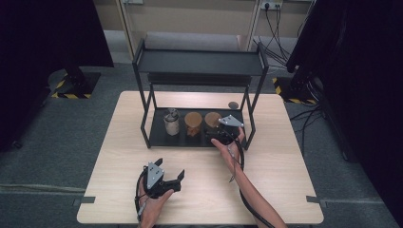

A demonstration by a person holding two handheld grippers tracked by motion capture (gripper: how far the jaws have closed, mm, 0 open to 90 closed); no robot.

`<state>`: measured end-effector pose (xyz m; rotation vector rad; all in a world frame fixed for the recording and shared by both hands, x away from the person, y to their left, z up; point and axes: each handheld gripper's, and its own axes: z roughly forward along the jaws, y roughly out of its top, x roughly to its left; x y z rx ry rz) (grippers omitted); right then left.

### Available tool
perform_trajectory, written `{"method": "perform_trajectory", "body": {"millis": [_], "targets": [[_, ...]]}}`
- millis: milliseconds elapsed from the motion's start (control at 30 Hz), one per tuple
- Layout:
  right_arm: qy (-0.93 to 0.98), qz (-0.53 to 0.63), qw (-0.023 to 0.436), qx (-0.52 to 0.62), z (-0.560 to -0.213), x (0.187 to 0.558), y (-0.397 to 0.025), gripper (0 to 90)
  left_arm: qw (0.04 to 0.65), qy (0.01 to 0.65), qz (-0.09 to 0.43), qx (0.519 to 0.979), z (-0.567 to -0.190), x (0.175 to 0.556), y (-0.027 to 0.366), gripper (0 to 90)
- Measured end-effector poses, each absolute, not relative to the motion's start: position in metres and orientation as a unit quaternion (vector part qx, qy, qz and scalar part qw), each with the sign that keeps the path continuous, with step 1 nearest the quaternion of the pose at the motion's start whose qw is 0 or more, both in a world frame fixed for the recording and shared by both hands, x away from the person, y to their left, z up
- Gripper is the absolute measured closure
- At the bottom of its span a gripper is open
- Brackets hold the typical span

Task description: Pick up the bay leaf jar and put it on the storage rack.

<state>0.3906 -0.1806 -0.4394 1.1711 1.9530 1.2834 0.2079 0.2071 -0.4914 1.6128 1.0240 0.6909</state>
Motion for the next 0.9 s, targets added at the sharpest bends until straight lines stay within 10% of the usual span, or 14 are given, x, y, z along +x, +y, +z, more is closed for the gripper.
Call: {"method": "perform_trajectory", "body": {"millis": [900], "targets": [[0.713,0.499,0.247,0.426,-0.435,0.372,-0.195,4.4,0.527,0.428,0.29,0.675,-0.492,0.208,0.207,4.6]]}}
